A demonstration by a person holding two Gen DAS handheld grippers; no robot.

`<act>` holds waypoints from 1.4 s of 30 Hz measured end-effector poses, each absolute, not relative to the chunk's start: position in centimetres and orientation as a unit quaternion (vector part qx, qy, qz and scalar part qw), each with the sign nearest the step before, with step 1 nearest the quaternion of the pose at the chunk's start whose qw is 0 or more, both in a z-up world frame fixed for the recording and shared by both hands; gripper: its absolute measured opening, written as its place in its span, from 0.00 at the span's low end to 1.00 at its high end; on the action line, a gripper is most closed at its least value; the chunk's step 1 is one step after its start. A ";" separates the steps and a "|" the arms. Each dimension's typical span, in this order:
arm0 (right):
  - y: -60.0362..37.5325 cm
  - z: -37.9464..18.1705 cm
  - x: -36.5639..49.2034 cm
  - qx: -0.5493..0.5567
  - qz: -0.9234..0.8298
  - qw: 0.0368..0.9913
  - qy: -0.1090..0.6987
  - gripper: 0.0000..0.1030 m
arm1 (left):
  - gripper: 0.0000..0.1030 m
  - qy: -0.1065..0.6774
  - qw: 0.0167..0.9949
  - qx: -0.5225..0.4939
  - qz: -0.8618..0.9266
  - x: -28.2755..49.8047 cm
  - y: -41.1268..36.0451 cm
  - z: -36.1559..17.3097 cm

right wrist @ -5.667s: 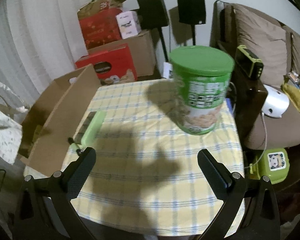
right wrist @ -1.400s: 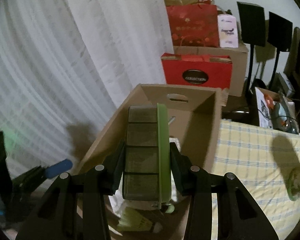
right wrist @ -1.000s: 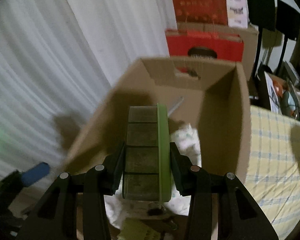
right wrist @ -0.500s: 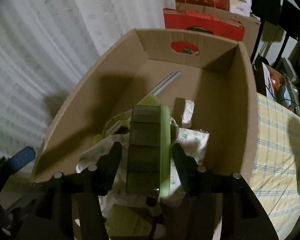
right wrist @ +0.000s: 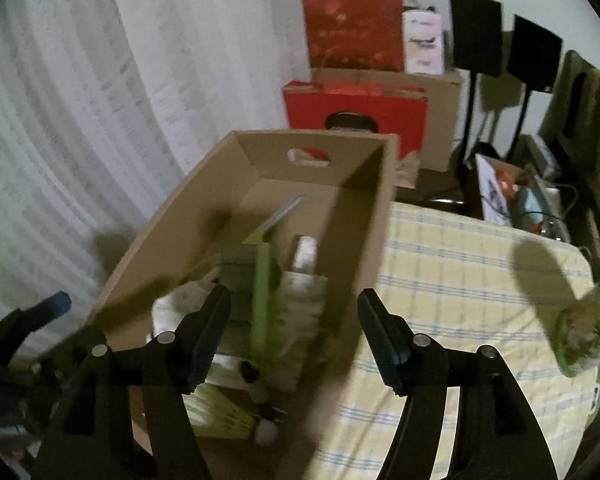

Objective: Organize objects
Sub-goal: 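Open the right tool over the box to drop the green-edged case, then move both tools back over the table toward the green-lidded canister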

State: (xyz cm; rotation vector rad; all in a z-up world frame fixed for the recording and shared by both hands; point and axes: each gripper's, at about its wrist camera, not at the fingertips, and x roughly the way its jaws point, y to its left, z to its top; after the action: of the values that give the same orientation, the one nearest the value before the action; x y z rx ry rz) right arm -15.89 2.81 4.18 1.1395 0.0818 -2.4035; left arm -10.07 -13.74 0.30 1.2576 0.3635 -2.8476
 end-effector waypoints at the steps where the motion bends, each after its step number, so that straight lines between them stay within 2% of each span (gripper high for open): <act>1: 3.2 4.2 -15.7 0.413 -0.880 0.234 0.029 0.66 | 0.93 0.113 0.003 0.403 -0.908 -10.1 -13.5 0.3; 4: 4.8 4.2 -15.2 0.402 -0.887 0.225 0.024 0.67 | 0.99 0.113 -0.004 0.405 -0.907 -9.9 -13.0 0.2; 7: 6.1 4.3 -14.6 0.396 -0.892 0.216 0.023 0.77 | 0.99 0.103 -0.008 0.404 -0.909 -9.6 -12.1 0.3; 11: 7.5 4.0 -13.7 0.393 -0.896 0.204 0.032 0.81 | 0.99 0.099 -0.016 0.409 -0.907 -9.5 -11.1 0.2; 17: 9.7 3.3 -12.8 0.395 -0.899 0.190 0.027 1.00 | 1.00 0.091 -0.032 0.417 -0.904 -9.3 -9.5 0.2; 42: 23.1 3.7 -10.6 0.375 -0.921 0.102 -0.011 0.99 | 0.99 0.074 -0.113 0.395 -0.909 -9.0 1.7 1.4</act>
State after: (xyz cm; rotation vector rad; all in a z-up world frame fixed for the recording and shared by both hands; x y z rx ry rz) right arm -10.62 23.08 3.72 1.1064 -0.0338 -2.7210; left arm -9.04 1.67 1.43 1.3402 0.2507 -3.0807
